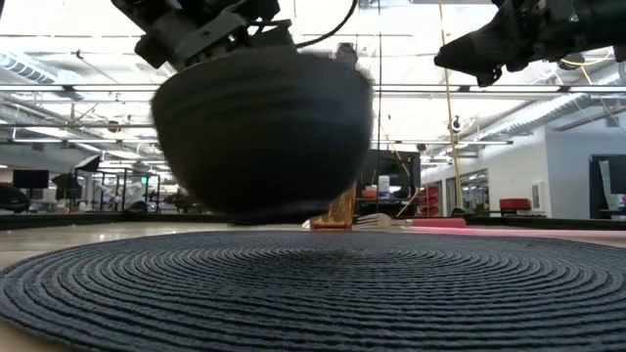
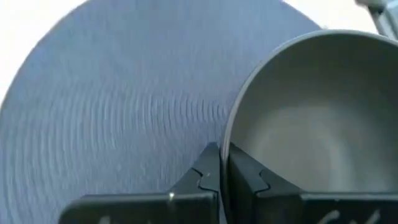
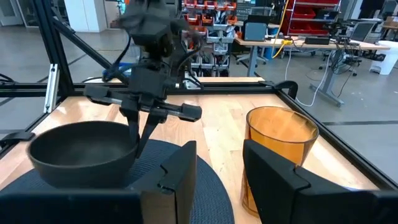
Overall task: Pick & Place Utensil
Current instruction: Put the black bowl on the left of the blue mat
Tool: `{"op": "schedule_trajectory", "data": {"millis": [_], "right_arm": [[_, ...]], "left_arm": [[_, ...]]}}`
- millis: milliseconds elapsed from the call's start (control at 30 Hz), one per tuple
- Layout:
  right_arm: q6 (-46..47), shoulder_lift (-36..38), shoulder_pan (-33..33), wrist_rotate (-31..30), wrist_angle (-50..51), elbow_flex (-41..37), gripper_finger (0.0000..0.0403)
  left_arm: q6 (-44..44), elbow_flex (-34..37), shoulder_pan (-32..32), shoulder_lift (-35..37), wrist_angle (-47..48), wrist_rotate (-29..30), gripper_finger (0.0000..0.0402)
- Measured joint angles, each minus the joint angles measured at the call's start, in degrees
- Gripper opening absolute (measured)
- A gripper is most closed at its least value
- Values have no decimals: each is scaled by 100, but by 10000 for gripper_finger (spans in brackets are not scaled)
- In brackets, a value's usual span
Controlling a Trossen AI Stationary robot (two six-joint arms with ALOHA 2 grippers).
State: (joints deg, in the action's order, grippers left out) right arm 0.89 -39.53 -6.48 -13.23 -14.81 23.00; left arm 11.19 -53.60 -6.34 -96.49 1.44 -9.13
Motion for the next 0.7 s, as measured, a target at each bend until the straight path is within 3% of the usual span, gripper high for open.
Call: {"op": "schedule_trajectory", "data": {"millis": [500, 700], "right_arm": [[-2, -4, 0, 0, 7, 0, 130], [-2, -4, 0, 2, 21, 0, 130]], "left_arm": [[107, -7, 32, -7, -137, 17, 23], [138, 1, 21, -94, -127, 15, 8]]}}
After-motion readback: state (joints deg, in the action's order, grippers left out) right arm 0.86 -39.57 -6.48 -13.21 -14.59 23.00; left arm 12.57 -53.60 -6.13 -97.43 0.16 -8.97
